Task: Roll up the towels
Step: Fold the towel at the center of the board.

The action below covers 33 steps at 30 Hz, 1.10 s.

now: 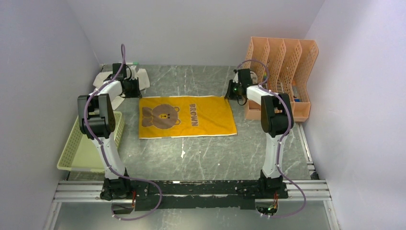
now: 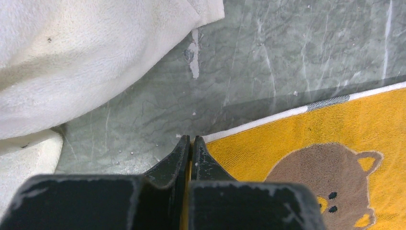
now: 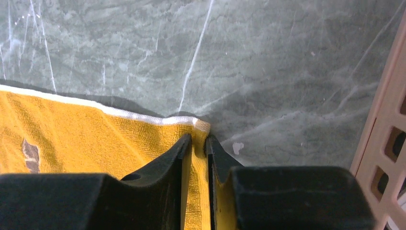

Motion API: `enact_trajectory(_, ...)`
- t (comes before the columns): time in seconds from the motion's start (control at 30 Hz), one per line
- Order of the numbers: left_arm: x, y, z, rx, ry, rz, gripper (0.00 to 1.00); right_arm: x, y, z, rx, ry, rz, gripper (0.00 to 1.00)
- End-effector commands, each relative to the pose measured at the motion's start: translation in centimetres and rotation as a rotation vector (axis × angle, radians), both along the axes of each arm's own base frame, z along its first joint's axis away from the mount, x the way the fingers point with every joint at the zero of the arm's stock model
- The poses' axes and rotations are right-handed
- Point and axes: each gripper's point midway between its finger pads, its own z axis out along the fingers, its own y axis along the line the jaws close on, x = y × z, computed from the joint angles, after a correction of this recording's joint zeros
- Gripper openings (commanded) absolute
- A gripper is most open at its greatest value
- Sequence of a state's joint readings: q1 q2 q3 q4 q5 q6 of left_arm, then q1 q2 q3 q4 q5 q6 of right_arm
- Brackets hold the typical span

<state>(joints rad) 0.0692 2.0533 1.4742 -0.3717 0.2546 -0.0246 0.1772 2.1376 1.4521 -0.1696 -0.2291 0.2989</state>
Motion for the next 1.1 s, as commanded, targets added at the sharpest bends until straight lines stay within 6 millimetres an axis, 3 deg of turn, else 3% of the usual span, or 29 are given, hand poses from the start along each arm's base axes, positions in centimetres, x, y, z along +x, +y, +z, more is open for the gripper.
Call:
enact_trajectory(0.0, 0.4, 0.0, 1.0, 0.014, -0.017, -0.018, 0.07, 1.0, -0.1, -1.1, -0.011, 0.005, -0.015, 0.18)
enact_trajectory(0.2, 0.4, 0.0, 0.9, 0.016, -0.015, -0.020, 0.07, 1.2, 0.2, -1.2, -0.005, 0.007, -0.002, 0.18)
enact_trajectory(0.37, 0.4, 0.0, 0.9, 0.017, -0.015, -0.020, 0.07, 0.8, 0.1, -1.7, -0.009, 0.014, 0.001, 0.00)
enact_trajectory(0.53, 0.5, 0.1, 1.0, 0.023, -0.020, -0.015, 0.07, 0.7, 0.0, -1.4, -0.011, 0.005, 0.010, 0.00)
enact_trajectory(0.63, 0.7, 0.3, 2.0, 0.026, -0.044, -0.008, 0.07, 1.5, -0.7, 1.3, 0.016, -0.059, -0.007, 0.00)
enact_trajectory(0.8, 1.3, 0.2, 4.9, 0.024, -0.135, -0.016, 0.07, 2.7, -4.3, 8.0, 0.152, -0.199, -0.089, 0.00)
enact_trajectory(0.87, 1.9, 0.1, 6.3, 0.022, -0.200, -0.020, 0.07, 3.0, -5.0, 9.7, 0.155, -0.238, -0.095, 0.00)
enact_trajectory(0.97, 3.2, 0.1, 7.9, 0.022, -0.272, -0.014, 0.07, 3.3, -5.1, 10.9, 0.143, -0.269, -0.086, 0.00)
enact_trajectory(1.07, 4.7, 0.2, 8.5, 0.027, -0.295, -0.023, 0.07, 3.4, -5.1, 10.8, 0.139, -0.274, -0.084, 0.00)
